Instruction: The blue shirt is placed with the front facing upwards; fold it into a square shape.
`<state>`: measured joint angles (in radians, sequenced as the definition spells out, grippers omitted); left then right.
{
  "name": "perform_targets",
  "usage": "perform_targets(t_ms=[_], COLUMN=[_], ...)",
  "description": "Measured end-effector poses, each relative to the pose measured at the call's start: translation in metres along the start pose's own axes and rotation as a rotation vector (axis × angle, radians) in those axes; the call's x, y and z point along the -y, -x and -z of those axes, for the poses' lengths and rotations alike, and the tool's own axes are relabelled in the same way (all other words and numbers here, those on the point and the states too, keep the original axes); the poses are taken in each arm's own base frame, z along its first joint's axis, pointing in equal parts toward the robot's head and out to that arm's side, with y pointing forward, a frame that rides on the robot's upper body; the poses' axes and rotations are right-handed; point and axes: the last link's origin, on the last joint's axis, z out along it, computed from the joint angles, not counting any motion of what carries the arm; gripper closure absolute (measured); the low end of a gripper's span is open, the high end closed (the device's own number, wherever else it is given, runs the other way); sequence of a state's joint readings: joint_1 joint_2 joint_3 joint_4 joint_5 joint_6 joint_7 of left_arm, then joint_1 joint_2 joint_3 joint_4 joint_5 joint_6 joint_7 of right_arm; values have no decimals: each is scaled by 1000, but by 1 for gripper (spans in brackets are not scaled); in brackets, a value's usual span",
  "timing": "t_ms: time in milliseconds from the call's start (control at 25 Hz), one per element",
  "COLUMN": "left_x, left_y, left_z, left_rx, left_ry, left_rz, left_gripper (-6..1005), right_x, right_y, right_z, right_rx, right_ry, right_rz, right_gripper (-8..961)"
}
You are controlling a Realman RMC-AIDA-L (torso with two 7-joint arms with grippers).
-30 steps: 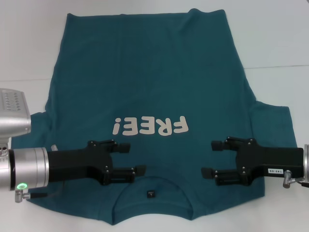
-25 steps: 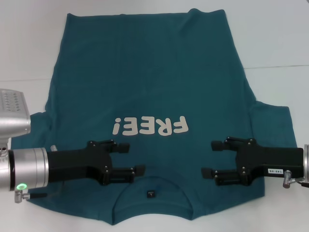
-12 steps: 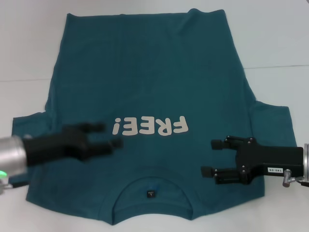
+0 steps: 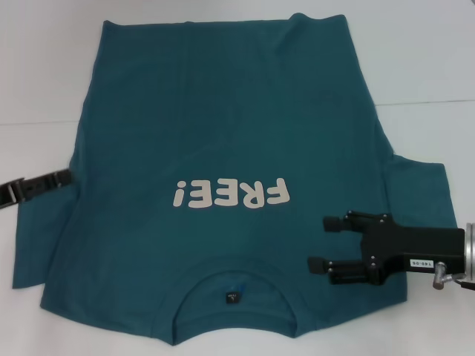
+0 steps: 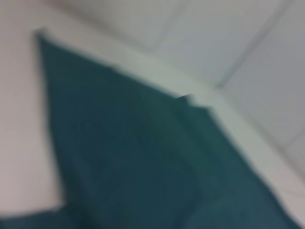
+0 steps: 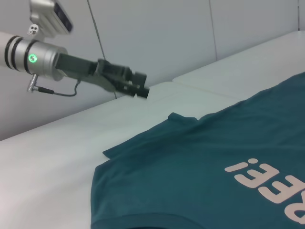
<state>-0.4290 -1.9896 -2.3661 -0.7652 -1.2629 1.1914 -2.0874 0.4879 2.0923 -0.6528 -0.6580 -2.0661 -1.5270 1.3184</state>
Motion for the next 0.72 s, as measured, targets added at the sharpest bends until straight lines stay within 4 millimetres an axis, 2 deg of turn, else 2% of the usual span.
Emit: perform_targets(t_ms=[200, 720], left_x=[17, 33], left_y=[4, 6], left_z=[-2, -6], left_rx=[79, 105], left_ry=[-136, -295], left_rz=[64, 3], left_gripper=[152, 153], right_x=[1, 3], right_y=[4, 5], right_z=[-3, -3], right_rx=[-1, -5], right_ry=[6, -2], right_rz=[14, 21], right_gripper=[15, 15])
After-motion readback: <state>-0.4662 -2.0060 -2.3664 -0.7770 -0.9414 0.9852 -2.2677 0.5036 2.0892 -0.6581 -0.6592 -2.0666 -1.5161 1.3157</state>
